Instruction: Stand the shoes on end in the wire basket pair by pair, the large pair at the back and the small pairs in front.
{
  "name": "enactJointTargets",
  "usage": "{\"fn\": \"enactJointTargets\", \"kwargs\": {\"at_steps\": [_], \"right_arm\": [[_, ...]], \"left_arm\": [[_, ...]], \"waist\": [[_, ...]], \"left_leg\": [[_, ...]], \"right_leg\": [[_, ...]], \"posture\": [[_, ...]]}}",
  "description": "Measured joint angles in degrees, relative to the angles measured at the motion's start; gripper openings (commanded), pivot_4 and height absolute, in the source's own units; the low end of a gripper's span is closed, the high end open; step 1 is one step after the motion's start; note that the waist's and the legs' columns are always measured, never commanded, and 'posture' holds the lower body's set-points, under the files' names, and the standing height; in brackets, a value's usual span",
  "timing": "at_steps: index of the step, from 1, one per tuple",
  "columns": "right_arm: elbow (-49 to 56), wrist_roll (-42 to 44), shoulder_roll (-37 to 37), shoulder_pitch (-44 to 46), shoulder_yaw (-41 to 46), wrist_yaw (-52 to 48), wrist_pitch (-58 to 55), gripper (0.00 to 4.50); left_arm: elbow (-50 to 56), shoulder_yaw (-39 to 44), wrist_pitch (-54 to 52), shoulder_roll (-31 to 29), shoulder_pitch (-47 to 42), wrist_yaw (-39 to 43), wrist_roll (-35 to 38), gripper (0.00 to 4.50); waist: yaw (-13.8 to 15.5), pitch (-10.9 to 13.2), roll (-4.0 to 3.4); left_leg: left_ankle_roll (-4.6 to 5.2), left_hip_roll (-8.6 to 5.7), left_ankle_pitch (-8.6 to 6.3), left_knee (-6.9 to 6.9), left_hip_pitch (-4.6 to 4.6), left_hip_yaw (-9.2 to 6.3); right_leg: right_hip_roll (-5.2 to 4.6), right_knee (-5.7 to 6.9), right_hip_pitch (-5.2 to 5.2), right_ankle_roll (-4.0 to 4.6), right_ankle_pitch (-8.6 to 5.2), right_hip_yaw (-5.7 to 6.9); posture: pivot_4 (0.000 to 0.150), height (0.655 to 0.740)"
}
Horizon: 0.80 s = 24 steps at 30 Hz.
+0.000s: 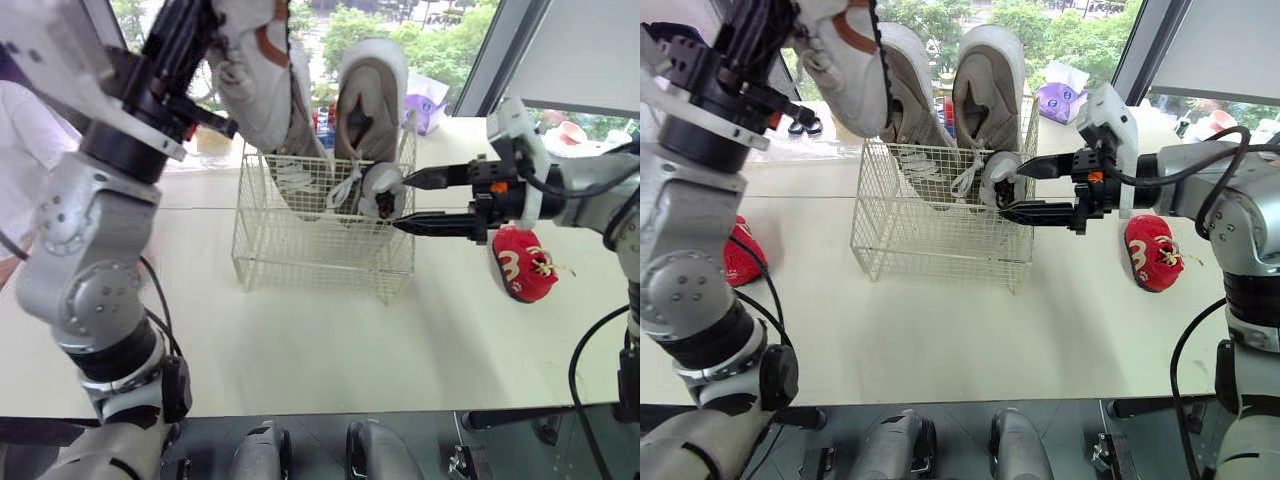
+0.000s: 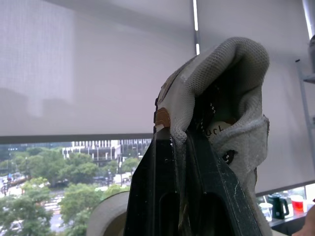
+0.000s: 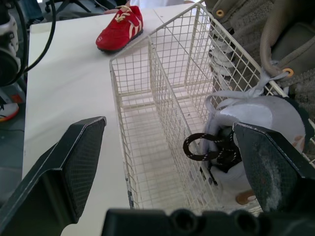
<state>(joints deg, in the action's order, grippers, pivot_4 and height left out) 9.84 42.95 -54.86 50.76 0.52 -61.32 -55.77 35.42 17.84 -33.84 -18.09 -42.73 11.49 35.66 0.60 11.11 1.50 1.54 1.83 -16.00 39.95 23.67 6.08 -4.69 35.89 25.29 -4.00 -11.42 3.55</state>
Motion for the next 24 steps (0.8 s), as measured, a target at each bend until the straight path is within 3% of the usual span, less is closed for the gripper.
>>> {"fn": "enactJointTargets", "kwargs": {"at_steps": [6, 15, 24], "right_arm": [[0.1, 0.1, -0.2, 0.1, 0.1, -0.1, -1.1, 4.5], [2.3, 1.1, -0.2, -2.1, 2.8, 2.5, -3.4, 4.5], [4.7, 2.5, -0.3, -4.6, 5.5, 4.7, -5.1, 4.5]], "left_arm": [[-7.5, -6.9, 12.3, 4.3, 7.4, 1.0, -9.1, 0.02], [-19.0, -17.8, 35.7, 7.7, 10.7, 2.4, -25.8, 0.02], [-26.2, -21.0, 40.8, 11.6, 19.6, 2.0, -29.2, 0.02]], "waist": [[0.3, 0.0, 0.0], [0.3, 0.0, -0.05], [0.1, -0.1, -0.12]], "left_leg": [[0.06, 0.0, -0.03, 0.04, 0.08, 0.01], [0.17, 0.0, -0.1, 0.04, 0.18, 0.03], [0.23, 0.03, -0.13, 0.04, 0.33, 0.03]], "right_leg": [[-0.01, -0.08, 0.0, 0.02, -0.01, 0.03], [-0.05, -0.37, -0.02, 0.21, -0.06, 0.02], [-0.09, -0.38, 0.14, 0.22, -0.05, 0.07]], "posture": [[0.15, 0.74], [0.15, 0.74], [0.15, 0.74]]}}
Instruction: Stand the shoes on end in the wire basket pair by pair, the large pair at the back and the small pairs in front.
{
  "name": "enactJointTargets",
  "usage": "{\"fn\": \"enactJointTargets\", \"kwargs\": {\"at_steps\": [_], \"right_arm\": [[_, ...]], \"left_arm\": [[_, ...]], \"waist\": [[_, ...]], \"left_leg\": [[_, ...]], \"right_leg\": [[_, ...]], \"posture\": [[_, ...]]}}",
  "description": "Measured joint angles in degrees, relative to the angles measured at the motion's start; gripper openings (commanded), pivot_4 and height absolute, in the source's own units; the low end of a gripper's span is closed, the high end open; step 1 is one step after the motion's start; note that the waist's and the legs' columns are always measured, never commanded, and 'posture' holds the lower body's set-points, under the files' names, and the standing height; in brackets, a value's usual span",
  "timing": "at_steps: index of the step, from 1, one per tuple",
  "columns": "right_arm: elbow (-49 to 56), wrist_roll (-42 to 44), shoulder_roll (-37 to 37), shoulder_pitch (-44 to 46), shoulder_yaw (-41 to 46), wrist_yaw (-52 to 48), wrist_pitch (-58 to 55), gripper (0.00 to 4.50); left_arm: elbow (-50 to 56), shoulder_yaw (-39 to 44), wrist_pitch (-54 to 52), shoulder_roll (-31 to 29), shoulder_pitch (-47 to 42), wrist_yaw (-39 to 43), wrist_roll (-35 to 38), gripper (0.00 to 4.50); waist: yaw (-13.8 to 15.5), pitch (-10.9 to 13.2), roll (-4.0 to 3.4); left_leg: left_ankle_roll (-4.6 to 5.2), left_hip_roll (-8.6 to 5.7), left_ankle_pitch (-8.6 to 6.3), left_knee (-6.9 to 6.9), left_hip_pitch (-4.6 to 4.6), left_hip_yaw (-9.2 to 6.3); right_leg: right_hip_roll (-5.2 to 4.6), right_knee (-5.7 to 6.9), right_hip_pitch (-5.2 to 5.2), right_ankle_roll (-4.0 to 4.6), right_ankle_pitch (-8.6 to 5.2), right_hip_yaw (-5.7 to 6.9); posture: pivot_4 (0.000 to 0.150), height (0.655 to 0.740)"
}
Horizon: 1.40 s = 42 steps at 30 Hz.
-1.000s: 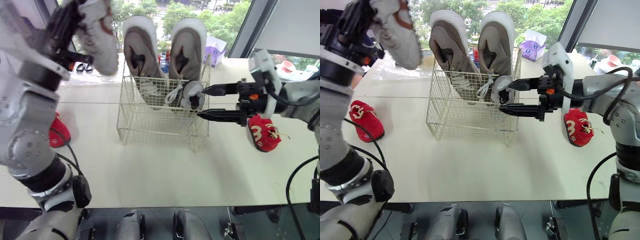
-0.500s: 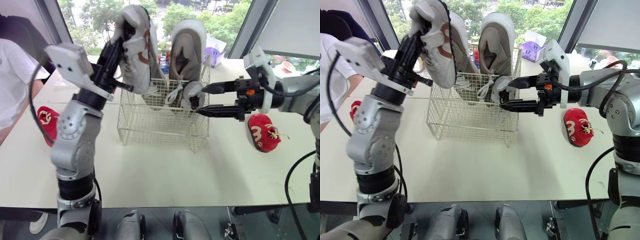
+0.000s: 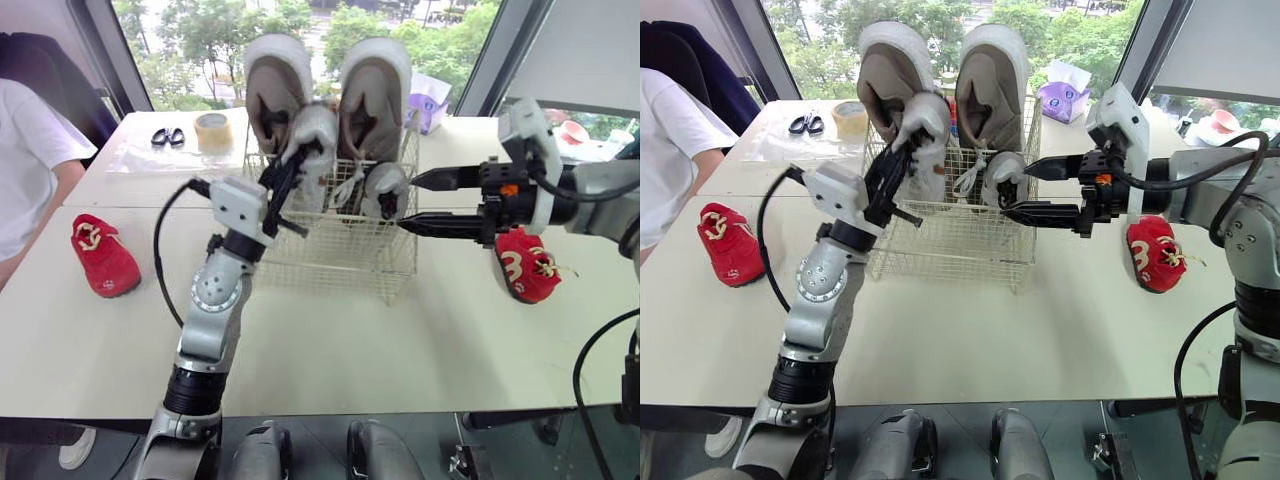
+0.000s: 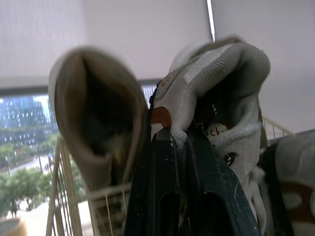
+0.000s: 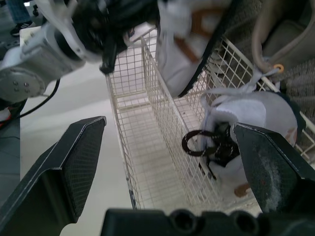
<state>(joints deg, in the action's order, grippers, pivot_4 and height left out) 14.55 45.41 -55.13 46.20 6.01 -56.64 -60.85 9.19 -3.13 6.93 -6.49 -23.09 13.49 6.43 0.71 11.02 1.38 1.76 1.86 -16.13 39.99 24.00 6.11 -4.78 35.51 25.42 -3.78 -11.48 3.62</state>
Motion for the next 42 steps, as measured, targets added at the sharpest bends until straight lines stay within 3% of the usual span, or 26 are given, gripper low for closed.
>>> {"fn": "enactJointTargets", "kwargs": {"at_steps": [8, 12, 18, 25, 29, 32, 37, 42], "right_arm": [[-0.1, -0.1, -0.1, -0.6, 0.0, -0.3, 0.7, 4.5], [-0.4, -0.4, -0.1, -0.6, -0.1, -1.0, 1.7, 4.5], [-0.7, -0.8, 0.0, -1.6, -0.9, -1.5, 2.3, 4.5], [-0.8, -0.1, 0.0, -4.2, 0.7, -1.0, 1.7, 4.5], [-3.1, 1.2, 1.5, -6.0, 7.7, 3.3, 1.6, 4.5], [-5.4, 1.4, 1.9, -9.7, 14.8, 7.3, 1.8, 4.5], [-6.0, -4.0, 4.3, -19.8, 23.0, 16.2, 7.3, 4.5], [2.6, -9.8, 12.5, -37.2, 30.4, 25.3, 12.8, 4.5]], "left_arm": [[1.0, 1.5, -2.9, -0.6, 1.6, -0.7, 0.6, 0.02], [7.1, 3.2, -11.5, -1.0, 3.0, -0.8, 6.1, 1.44], [15.2, 4.9, -20.7, -5.6, 5.2, 1.3, 11.6, 4.44], [25.7, 13.2, -36.4, -16.1, 6.8, 3.5, 24.4, 4.44], [26.6, 24.3, -48.0, -26.7, 4.9, 6.2, 45.4, 4.44], [24.6, 28.7, -52.2, -31.5, 4.8, 8.7, 56.3, 4.44], [24.1, 24.2, -56.3, -34.0, 6.0, 11.8, 60.9, 4.44], [23.6, 16.6, -57.7, -34.0, 3.9, 16.4, 61.8, 4.44]], "waist": [[0.0, 0.0, -0.01], [0.0, 0.0, -0.01], [0.0, 0.0, -0.02], [0.0, 0.0, -0.04], [0.0, 0.0, -0.06], [0.2, 0.0, -0.08], [0.2, 0.0, -0.07], [0.0, 0.0, -0.23]], "left_leg": [[0.02, 0.0, -0.01, 0.0, 0.06, -0.01], [0.04, 0.0, -0.03, 0.0, 0.08, -0.02], [0.04, 0.0, -0.03, 0.0, 0.08, -0.04], [0.04, 0.0, -0.03, 0.0, 0.09, -0.08], [0.01, 0.01, -0.01, 0.0, 0.14, -0.13], [0.01, -0.04, -0.01, 0.0, 0.13, -0.15], [0.01, -0.06, -0.01, 0.01, 0.12, -0.09], [-0.11, -0.02, 0.05, -0.05, 0.08, -0.08]], "right_leg": [[-0.02, -0.04, 0.03, 0.0, 0.0, 0.03], [-0.01, -0.07, 0.03, 0.0, 0.0, 0.04], [0.0, -0.1, 0.02, 0.01, -0.01, 0.05], [0.0, -0.1, 0.01, 0.03, -0.02, 0.06], [0.02, -0.13, 0.02, 0.03, -0.03, 0.09], [0.01, -0.21, -0.07, 0.02, -0.03, 0.11], [0.05, -0.27, -0.11, 0.01, -0.03, 0.07], [0.15, -0.2, -0.07, -0.04, -0.03, 0.05]], "posture": [[0.15, 0.74], [0.15, 0.74], [0.15, 0.74], [0.15, 0.74], [0.15, 0.74], [0.15, 0.74], [0.15, 0.74], [0.15, 0.74]]}}
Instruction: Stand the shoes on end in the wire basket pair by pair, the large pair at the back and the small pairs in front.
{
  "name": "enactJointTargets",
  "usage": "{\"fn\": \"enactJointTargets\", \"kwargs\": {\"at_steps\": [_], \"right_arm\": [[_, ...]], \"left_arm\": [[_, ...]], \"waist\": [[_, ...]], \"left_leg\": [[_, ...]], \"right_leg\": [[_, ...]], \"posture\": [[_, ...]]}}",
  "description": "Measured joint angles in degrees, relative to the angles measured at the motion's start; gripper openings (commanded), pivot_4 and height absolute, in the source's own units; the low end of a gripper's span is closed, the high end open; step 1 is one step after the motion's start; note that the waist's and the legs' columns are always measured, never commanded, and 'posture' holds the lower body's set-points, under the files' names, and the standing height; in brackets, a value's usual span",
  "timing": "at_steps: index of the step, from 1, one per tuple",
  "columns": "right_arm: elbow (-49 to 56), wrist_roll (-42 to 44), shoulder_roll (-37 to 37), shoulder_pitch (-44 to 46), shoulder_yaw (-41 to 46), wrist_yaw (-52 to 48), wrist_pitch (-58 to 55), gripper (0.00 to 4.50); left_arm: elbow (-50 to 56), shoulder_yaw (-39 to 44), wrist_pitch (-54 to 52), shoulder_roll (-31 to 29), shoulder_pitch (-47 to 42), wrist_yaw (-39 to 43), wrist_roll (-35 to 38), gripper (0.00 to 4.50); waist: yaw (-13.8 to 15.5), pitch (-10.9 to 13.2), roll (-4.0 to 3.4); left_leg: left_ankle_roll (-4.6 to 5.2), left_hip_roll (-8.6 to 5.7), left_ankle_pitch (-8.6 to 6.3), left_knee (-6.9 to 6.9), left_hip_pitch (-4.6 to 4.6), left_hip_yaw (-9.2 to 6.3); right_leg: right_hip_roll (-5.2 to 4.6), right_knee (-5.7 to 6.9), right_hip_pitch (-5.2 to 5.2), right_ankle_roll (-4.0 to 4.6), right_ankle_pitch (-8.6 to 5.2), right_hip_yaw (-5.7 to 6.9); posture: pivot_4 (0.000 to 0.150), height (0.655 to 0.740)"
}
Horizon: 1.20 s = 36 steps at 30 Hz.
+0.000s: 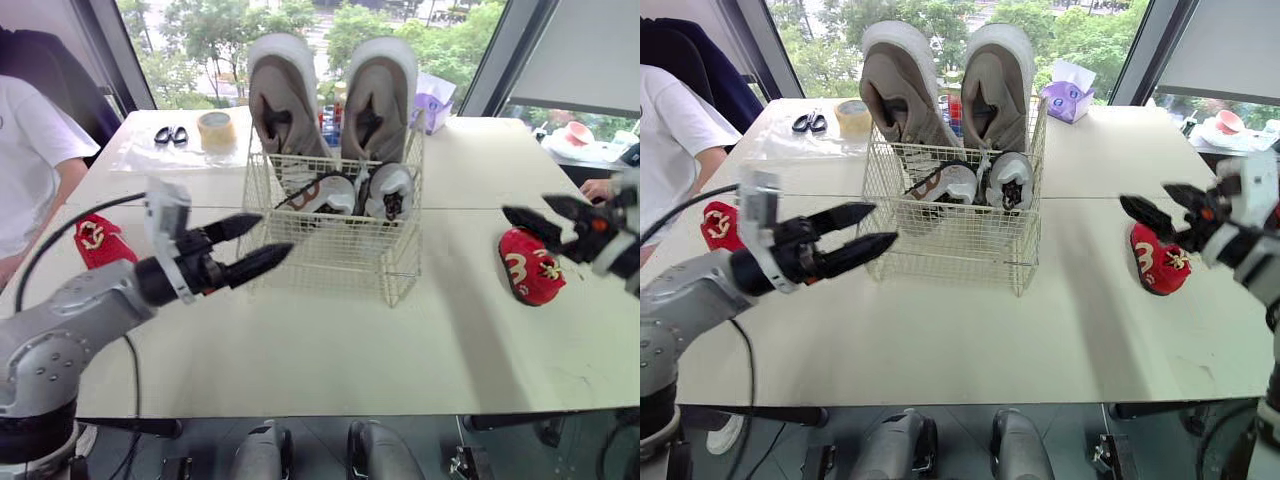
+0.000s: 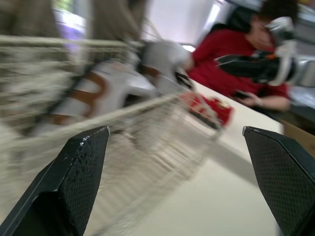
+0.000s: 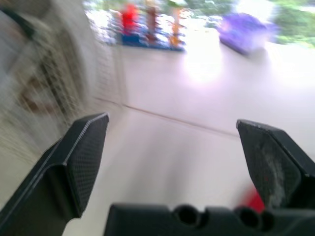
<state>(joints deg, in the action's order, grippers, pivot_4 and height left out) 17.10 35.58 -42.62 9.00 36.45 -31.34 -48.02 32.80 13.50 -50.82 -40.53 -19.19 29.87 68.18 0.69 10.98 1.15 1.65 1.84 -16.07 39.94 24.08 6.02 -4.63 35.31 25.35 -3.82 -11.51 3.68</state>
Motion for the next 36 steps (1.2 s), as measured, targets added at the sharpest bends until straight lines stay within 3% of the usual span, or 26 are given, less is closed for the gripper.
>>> {"fn": "enactJointTargets", "kwargs": {"at_steps": [7, 10, 14, 22, 29, 36], "right_arm": [[15.2, -2.0, 16.6, -13.6, 1.7, 11.2, 5.1, 4.5], [16.0, -5.6, 24.3, -16.5, -2.2, 15.8, 10.3, 4.5], [12.5, -10.1, 27.7, -17.1, -5.8, 18.4, 16.9, 4.5], [0.9, -15.3, 28.2, -15.3, -6.0, 21.2, 29.2, 4.5], [-3.5, -17.3, 26.6, -13.7, -5.8, 22.2, 33.3, 4.5], [-17.8, -18.7, 21.3, -4.5, -7.5, 20.7, 35.6, 4.5]], "left_arm": [[-2.0, -5.6, -0.9, -0.7, -2.6, 6.4, -0.2, 4.44], [-3.4, -6.6, -1.0, -1.1, -2.9, 8.0, -1.7, 4.44], [-4.3, -7.6, -1.0, -1.3, -3.3, 8.9, -2.7, 4.44], [-4.6, -6.4, -1.1, -3.6, -2.5, 9.6, -4.0, 4.44], [-4.5, -5.5, -1.1, -4.3, -1.2, 9.7, -4.0, 4.44], [-3.6, -5.7, -0.8, -3.7, -0.6, 9.6, -5.4, 4.44]], "waist": [[-0.2, -0.2, -0.29], [-0.3, -0.2, -0.37], [-0.4, -0.2, -0.42], [-0.5, -0.2, -0.44], [-0.6, -0.2, -0.44], [-1.3, -0.2, -0.46]], "left_leg": [[-0.12, 0.02, 0.06, -0.3, -0.38, 0.03], [-0.12, 0.01, 0.05, -0.38, -0.42, 0.08], [-0.12, -0.01, 0.05, -0.43, -0.42, 0.12], [-0.18, -0.03, 0.09, -0.66, -0.55, 0.18], [-0.23, -0.02, 0.12, -0.73, -0.6, 0.18], [-0.21, -0.04, 0.13, -0.76, -0.61, 0.19]], "right_leg": [[0.09, 0.05, -0.1, 0.06, -0.05, -0.13], [0.08, 0.0, -0.08, 0.08, -0.06, -0.19], [0.06, -0.06, -0.07, 0.09, -0.06, -0.24], [0.06, -0.07, -0.05, 0.13, -0.09, -0.3], [0.08, -0.07, -0.07, 0.15, -0.1, -0.32], [0.09, -0.07, -0.07, 0.14, -0.1, -0.34]], "posture": [[0.15, 0.74], [0.15, 0.74], [0.15, 0.74], [0.15, 0.74], [0.15, 0.74], [0.15, 0.74]]}}
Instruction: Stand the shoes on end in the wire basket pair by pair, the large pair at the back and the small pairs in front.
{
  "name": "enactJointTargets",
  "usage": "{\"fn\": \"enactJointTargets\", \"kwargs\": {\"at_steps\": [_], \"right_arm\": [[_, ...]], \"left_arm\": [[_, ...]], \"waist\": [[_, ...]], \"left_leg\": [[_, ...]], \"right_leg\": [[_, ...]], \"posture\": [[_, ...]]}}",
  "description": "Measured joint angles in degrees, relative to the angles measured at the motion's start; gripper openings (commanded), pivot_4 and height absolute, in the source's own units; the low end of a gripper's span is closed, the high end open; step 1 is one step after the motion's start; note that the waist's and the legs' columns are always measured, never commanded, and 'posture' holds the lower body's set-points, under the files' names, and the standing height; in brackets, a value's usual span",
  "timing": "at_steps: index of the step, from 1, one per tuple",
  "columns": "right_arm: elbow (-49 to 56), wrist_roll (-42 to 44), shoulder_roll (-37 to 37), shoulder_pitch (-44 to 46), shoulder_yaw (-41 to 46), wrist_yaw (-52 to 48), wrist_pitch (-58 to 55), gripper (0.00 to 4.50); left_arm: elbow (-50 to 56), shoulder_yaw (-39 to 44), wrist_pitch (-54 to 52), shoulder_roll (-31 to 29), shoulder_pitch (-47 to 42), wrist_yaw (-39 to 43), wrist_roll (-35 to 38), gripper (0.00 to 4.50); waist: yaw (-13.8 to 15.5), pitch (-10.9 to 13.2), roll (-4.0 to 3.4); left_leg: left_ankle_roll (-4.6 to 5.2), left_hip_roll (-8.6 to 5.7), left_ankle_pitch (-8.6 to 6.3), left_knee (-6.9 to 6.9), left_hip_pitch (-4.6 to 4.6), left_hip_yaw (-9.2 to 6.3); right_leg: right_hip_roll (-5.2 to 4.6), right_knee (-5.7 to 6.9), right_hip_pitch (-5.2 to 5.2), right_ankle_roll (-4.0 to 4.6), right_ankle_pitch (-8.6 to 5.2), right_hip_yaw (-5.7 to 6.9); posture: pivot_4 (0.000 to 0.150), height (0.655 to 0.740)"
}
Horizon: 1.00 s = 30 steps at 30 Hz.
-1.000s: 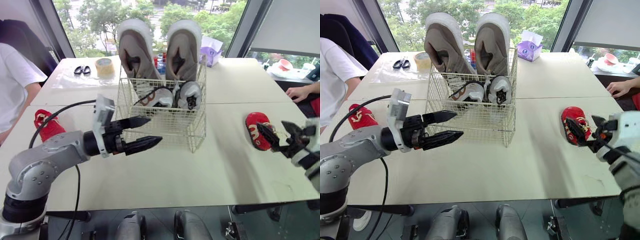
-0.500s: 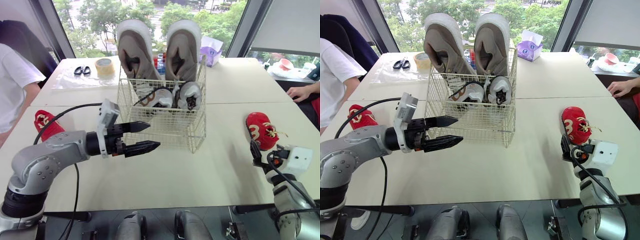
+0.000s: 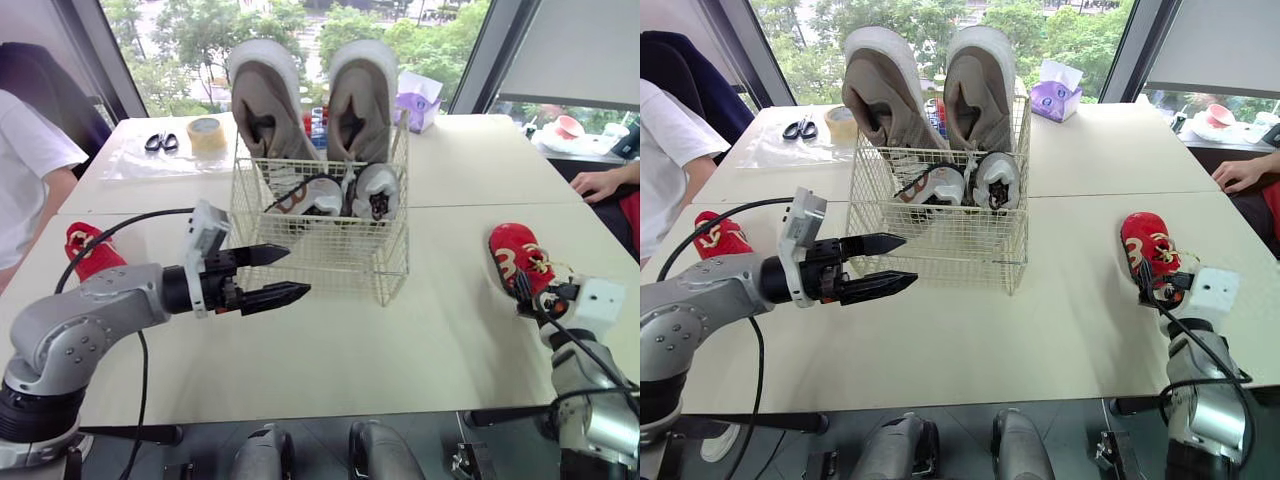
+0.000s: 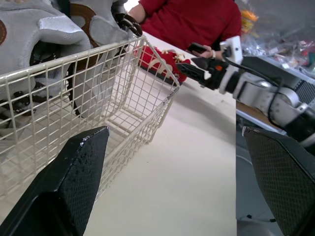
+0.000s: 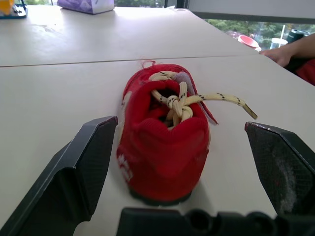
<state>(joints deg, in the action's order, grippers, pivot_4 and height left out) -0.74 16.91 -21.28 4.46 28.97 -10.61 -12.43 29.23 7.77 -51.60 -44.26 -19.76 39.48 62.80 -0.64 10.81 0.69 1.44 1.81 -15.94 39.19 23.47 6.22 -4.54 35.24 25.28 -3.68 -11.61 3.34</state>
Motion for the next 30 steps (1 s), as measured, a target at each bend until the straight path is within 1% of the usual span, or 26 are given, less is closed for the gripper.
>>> {"fn": "enactJointTargets", "kwargs": {"at_steps": [3, 4, 6, 9, 10, 11, 13, 14, 16, 18, 20, 22, 24, 26, 28, 29, 30], "right_arm": [[-8.1, -0.3, -1.5, 4.9, -1.2, -1.6, 1.8, 4.5], [-11.3, -0.5, -2.3, 6.6, -1.7, -2.1, 2.4, 4.24], [-17.4, -1.0, -3.2, 10.0, -2.0, -2.4, 3.5, 3.59], [-21.6, -1.1, -4.1, 12.6, -2.3, -2.9, 5.3, 2.23], [-22.2, -1.1, -4.4, 13.0, -2.3, -3.1, 5.8, 1.72], [-22.6, -1.0, -4.5, 13.2, -2.3, -3.3, 6.2, 1.35], [-22.9, -0.9, -4.5, 13.3, -2.3, -3.1, 6.7, 0.78], [-22.7, -0.9, -4.5, 13.3, -2.2, -2.6, 6.7, 0.63], [-21.4, -0.9, -4.4, 13.6, -2.1, -0.6, 6.7, 0.63], [-17.9, -0.8, -5.0, 17.2, -1.6, 1.6, 6.7, 0.63], [-14.8, -0.7, -8.8, 25.9, -1.8, 2.3, 6.4, 0.63], [-11.0, 0.4, -12.9, 37.3, -2.8, 1.0, 6.2, 0.63], [-7.3, 3.3, -15.8, 48.5, -5.6, -4.8, 4.9, 0.63], [-3.3, 7.1, -17.6, 55.1, -10.5, -13.6, 2.0, 0.63], [0.1, 10.2, -18.1, 56.8, -15.8, -22.2, -1.5, 0.63], [0.9, 11.3, -18.3, 56.8, -18.0, -25.5, -2.9, 0.63], [0.8, 12.2, -18.9, 56.7, -20.1, -29.2, -4.9, 0.63]], "left_arm": [[1.0, 0.0, 0.4, 0.3, 1.1, -0.5, -0.5, 4.44], [1.3, 0.1, 0.6, 0.5, 1.4, -0.9, -0.7, 4.49], [2.2, 0.2, 0.7, 0.5, 1.9, -1.5, -1.0, 4.5], [3.3, 0.5, 0.7, 0.4, 3.3, -2.8, -1.0, 4.5], [3.6, 0.7, 0.6, 0.2, 3.6, -3.4, -1.0, 4.5], [3.8, 1.0, 0.5, -0.3, 3.7, -3.9, -1.0, 4.5], [4.2, 2.2, -0.2, -0.7, 3.5, -5.6, -0.5, 4.5], [3.8, 3.0, -1.5, -1.1, 2.5, -7.6, 1.0, 4.5], [0.2, 4.9, -5.0, -3.1, -1.9, -11.7, 5.5, 4.5], [-6.7, 9.1, -6.1, -4.1, -8.7, -14.6, 9.6, 4.5], [-13.4, 13.4, -4.6, -2.2, -16.1, -16.6, 14.1, 4.5], [-18.4, 15.9, -2.3, 0.6, -21.7, -19.4, 16.6, 4.5], [-21.8, 16.0, 0.7, 3.0, -25.3, -22.2, 14.7, 4.5], [-22.4, 14.9, 3.6, 5.1, -27.2, -25.3, 10.0, 4.5], [-22.0, 14.0, 4.2, 6.1, -27.8, -26.0, 9.0, 4.5], [-21.7, 13.7, 3.4, 6.2, -27.8, -25.8, 9.8, 4.5], [-21.5, 13.8, 2.1, 6.2, -27.8, -25.1, 12.4, 4.5]], "waist": [[-0.2, 0.0, -0.01], [-0.3, 0.0, 0.0], [-0.2, 0.0, -0.01], [-0.2, 0.0, 0.0], [-0.2, 0.0, 0.03], [-0.2, 0.0, 0.05], [-0.2, 0.0, 0.05], [-0.1, 0.0, 0.05], [0.0, 0.0, 0.01], [-0.2, 0.2, -0.26], [-0.7, 0.4, -0.71], [-0.7, 0.4, -0.79], [-0.5, 0.3, -0.7], [-0.3, 0.2, -0.35], [-0.2, 0.1, -0.04], [-0.2, 0.1, 0.0], [-0.1, 0.2, -0.01]], "left_leg": [[0.01, -0.01, 0.01, -0.02, -0.04, 0.04], [0.01, -0.01, 0.01, -0.02, -0.07, 0.03], [0.01, -0.01, 0.01, -0.02, -0.07, 0.04], [0.01, -0.02, 0.01, -0.01, -0.07, 0.03], [0.01, -0.02, 0.01, -0.01, -0.08, 0.03], [0.0, -0.01, 0.01, 0.0, -0.1, 0.03], [0.0, -0.01, 0.02, 0.0, -0.14, 0.03], [-0.01, 0.0, 0.02, 0.0, -0.13, 0.01], [-0.04, -0.01, 0.06, 0.03, -0.09, -0.02], [0.0, -0.07, 0.12, 0.03, -0.01, 0.06], [0.01, -0.09, 0.12, 0.02, -0.01, 0.22], [-0.09, -0.05, 0.17, -0.08, -0.08, 0.18], [-0.46, -0.04, 0.37, -0.26, -0.13, 0.05], [-0.51, 0.05, 0.37, -0.41, -0.12, -0.11], [-0.6, 0.14, 0.35, -0.43, -0.07, -0.19], [-0.61, 0.15, 0.34, -0.37, -0.02, -0.18], [-0.6, 0.11, 0.33, -0.32, 0.03, -0.14]], "right_leg": [[0.01, 0.01, -0.02, -0.01, 0.0, -0.03], [0.01, 0.01, -0.05, -0.02, 0.0, -0.03], [0.0, 0.01, -0.05, -0.02, 0.0, -0.03], [0.0, 0.0, -0.08, -0.03, 0.0, -0.04], [0.0, 0.0, -0.09, -0.03, 0.01, -0.04], [0.0, 0.01, -0.11, -0.03, 0.01, -0.05], [0.0, 0.01, -0.15, -0.03, 0.01, -0.04], [0.0, 0.01, -0.15, -0.03, 0.01, -0.04], [-0.01, 0.1, -0.09, -0.04, 0.01, -0.04], [-0.05, 0.17, 0.07, -0.12, 0.06, -0.08], [-0.08, 0.21, 0.17, -0.28, 0.15, -0.19], [-0.01, 0.35, 0.18, -0.43, 0.07, -0.15], [0.15, 0.42, 0.16, -0.43, 0.03, -0.03], [0.35, 0.32, 0.13, -0.32, -0.03, 0.04], [0.42, 0.16, 0.08, -0.31, -0.02, 0.04], [0.36, 0.14, 0.08, -0.31, -0.02, 0.03], [0.16, 0.15, 0.1, -0.32, -0.01, 0.01]], "posture": [[0.15, 0.74], [0.15, 0.74], [0.15, 0.74], [0.15, 0.74], [0.15, 0.74], [0.15, 0.74], [0.15, 0.74], [0.15, 0.74], [0.15, 0.74], [0.15, 0.74], [0.15, 0.74], [0.15, 0.74], [0.15, 0.74], [0.15, 0.74], [0.15, 0.74], [0.15, 0.74], [0.15, 0.74]]}}
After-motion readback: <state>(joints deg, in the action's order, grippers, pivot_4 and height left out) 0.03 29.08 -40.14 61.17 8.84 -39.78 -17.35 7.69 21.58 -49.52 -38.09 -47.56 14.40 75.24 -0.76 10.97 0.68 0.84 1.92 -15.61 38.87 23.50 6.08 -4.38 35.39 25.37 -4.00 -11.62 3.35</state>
